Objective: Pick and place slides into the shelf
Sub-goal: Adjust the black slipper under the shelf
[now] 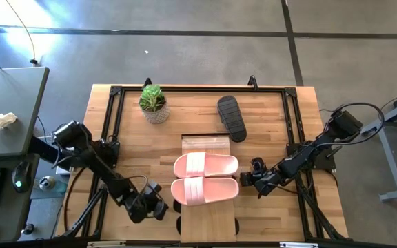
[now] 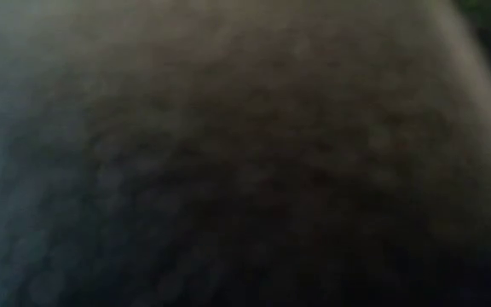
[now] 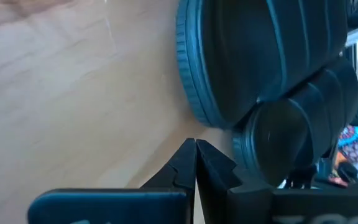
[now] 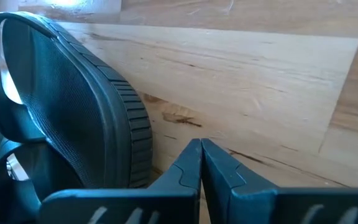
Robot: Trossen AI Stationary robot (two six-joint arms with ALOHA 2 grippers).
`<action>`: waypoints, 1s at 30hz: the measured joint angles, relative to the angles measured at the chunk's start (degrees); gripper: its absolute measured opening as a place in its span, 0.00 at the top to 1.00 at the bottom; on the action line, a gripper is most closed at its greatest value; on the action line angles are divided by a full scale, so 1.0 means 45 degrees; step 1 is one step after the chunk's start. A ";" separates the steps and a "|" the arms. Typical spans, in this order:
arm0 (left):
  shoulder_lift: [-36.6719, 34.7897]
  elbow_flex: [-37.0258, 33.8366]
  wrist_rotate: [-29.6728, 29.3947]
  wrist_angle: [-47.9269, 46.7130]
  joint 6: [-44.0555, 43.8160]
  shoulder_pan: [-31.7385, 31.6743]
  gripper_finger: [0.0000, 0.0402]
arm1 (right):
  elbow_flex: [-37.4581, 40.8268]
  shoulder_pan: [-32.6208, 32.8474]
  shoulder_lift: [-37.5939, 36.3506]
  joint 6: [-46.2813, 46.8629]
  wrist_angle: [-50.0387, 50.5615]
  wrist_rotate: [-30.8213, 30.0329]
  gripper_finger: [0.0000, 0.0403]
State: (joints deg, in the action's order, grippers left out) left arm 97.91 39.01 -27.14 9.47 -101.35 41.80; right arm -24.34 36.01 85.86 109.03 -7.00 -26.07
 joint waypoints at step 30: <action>0.0402 0.0519 -0.0423 0.0061 0.0133 -0.0627 1.00 | -0.0004 -0.1152 0.0000 -0.1710 -0.0942 0.0524 1.00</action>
State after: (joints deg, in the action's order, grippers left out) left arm 99.72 41.34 -29.04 9.75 -100.75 38.98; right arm -24.36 30.82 85.86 101.34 -11.24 -23.71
